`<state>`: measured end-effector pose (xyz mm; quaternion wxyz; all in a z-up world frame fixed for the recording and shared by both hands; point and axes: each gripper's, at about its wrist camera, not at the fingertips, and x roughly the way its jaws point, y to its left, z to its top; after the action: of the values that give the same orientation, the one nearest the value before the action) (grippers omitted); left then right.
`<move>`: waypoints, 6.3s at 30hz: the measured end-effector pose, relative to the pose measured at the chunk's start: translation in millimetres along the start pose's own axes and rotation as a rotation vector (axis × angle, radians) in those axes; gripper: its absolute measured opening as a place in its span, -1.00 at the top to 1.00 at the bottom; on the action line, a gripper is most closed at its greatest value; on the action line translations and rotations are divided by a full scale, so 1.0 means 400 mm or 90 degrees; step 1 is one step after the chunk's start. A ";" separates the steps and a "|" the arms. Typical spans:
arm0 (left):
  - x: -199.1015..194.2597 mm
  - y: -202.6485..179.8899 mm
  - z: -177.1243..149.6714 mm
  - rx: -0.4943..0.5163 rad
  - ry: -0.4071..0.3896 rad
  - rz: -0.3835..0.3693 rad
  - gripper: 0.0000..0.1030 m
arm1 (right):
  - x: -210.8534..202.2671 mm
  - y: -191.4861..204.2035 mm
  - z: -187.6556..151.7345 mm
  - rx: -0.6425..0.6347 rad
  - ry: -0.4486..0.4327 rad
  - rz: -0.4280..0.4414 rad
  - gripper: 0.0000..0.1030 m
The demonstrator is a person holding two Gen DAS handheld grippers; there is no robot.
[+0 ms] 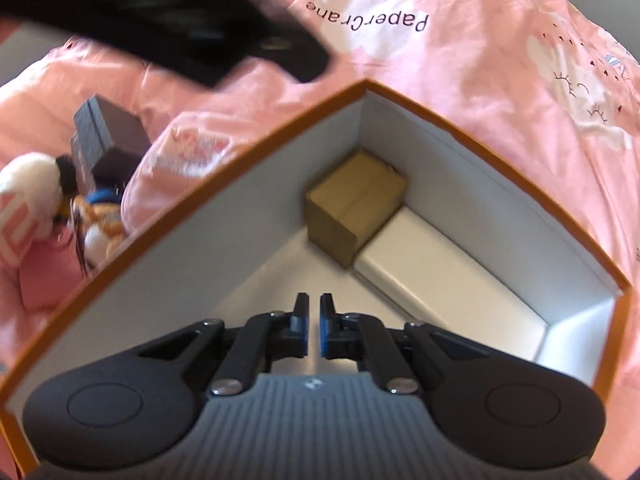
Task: Organize objects
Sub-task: 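Open the left gripper to release the gold box and withdraw both grippers, then grasp the plush bear with the right gripper while the left grasps the white plush keychain, then lift the plush bear into the shoebox with the right gripper and lower it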
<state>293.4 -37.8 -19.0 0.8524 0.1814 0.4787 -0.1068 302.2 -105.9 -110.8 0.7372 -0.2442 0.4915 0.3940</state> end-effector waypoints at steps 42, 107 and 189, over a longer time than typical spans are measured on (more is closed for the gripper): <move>-0.143 0.245 -0.378 -0.263 0.256 -0.028 -0.03 | -0.190 0.326 0.032 -0.090 -0.128 0.052 0.46; -0.174 0.274 -0.377 -0.253 0.218 -0.129 -0.20 | 0.007 0.422 0.061 -0.379 0.059 0.084 0.16; 0.071 0.071 -0.424 -0.530 0.308 -0.209 -0.38 | -0.121 -0.051 -0.178 0.134 0.086 -0.098 0.03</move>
<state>186.1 57.5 -118.2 0.6892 -0.2317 0.6865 0.0051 271.0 -187.3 -95.1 0.7518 -0.2282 0.5589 0.2652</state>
